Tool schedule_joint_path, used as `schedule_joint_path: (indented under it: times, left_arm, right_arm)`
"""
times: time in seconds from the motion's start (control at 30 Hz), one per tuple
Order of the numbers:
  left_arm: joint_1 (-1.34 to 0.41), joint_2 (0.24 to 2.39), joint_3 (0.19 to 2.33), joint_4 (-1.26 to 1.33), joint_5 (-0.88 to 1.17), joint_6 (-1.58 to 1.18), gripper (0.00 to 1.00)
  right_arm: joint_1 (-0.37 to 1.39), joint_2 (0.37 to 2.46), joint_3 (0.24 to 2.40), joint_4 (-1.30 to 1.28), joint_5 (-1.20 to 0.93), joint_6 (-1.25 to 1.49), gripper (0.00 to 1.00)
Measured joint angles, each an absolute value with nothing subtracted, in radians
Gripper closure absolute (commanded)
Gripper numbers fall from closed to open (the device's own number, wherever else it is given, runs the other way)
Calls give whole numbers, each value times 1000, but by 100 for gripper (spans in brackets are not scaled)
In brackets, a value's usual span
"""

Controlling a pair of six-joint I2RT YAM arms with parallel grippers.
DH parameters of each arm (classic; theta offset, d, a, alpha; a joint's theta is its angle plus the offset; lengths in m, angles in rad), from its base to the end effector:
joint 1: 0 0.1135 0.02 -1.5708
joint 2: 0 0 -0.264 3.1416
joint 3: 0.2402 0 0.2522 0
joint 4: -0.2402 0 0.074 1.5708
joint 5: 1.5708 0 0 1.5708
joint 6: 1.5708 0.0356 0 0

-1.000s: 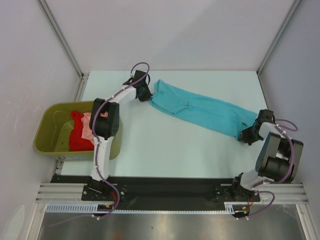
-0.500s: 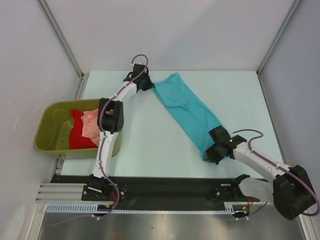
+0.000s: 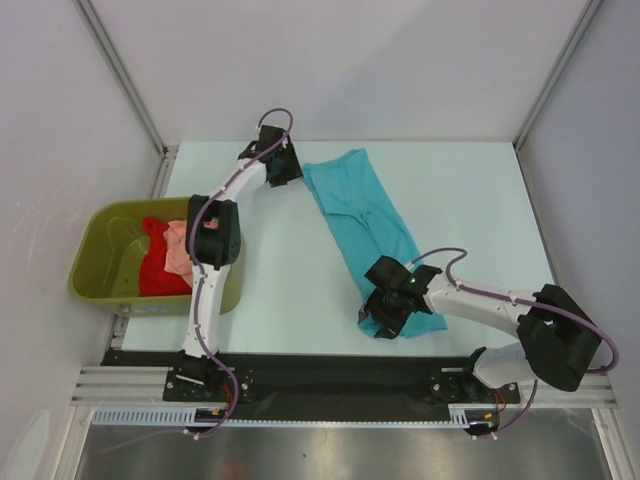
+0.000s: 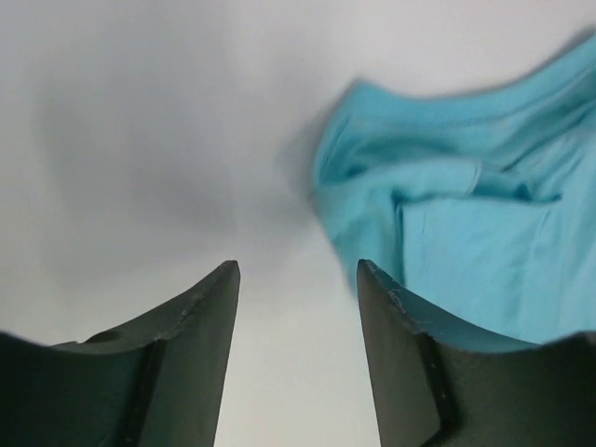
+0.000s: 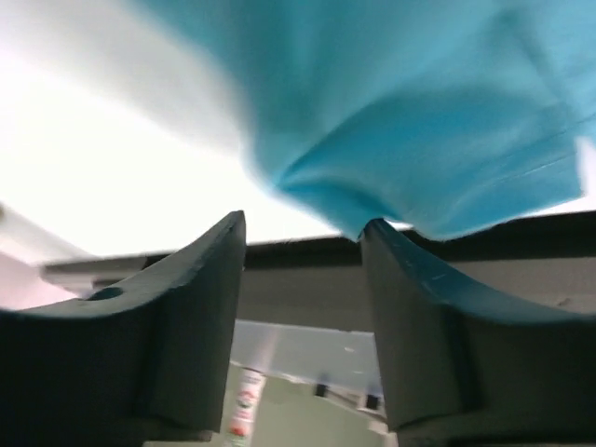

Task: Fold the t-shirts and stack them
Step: Fold the tshirt

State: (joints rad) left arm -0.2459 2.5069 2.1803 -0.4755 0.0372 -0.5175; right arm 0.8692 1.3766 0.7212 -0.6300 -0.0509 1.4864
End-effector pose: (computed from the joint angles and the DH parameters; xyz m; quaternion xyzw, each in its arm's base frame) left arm 0.5429 -0.1376 0.1695 -0.1186 0.9193 -0.1557 0.3415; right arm 0.1475 0.1774 0.1657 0.2971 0.9439 0.1410 0.0312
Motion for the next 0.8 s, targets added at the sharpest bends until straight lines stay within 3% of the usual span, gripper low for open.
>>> schedule_joint_path:
  times: [0.03, 0.1, 0.13, 0.17, 0.3, 0.5, 0.67, 0.8]
  left_arm:
    - [-245, 2473, 2143, -484, 35, -513, 36]
    - [-245, 2402, 2078, -504, 31, -510, 33]
    - [-245, 2362, 2049, -511, 31, -505, 30]
    - [-245, 2324, 2028, -519, 31, -500, 30]
    - [-246, 2199, 2019, -561, 37, -467, 30]
    - [-262, 2016, 1930, -608, 60, -418, 32]
    - [-318, 1840, 1676, -580, 120, -408, 36]
    - [-359, 1840, 1623, -562, 159, -408, 37]
  right_arm:
    - [870, 1374, 743, -638, -51, 1459, 34]
    - [871, 1365, 805, -667, -49, 1375, 32]
    - [868, 1354, 833, -680, -47, 1324, 24]
    - [860, 1342, 858, -701, -40, 1280, 22]
    - [780, 1255, 905, -767, -17, 1120, 22]
    - [453, 1167, 886, -801, -62, 881, 32]
    - [270, 1207, 880, -728, -115, 645, 34]
    - [158, 1364, 949, -606, -199, 507, 30]
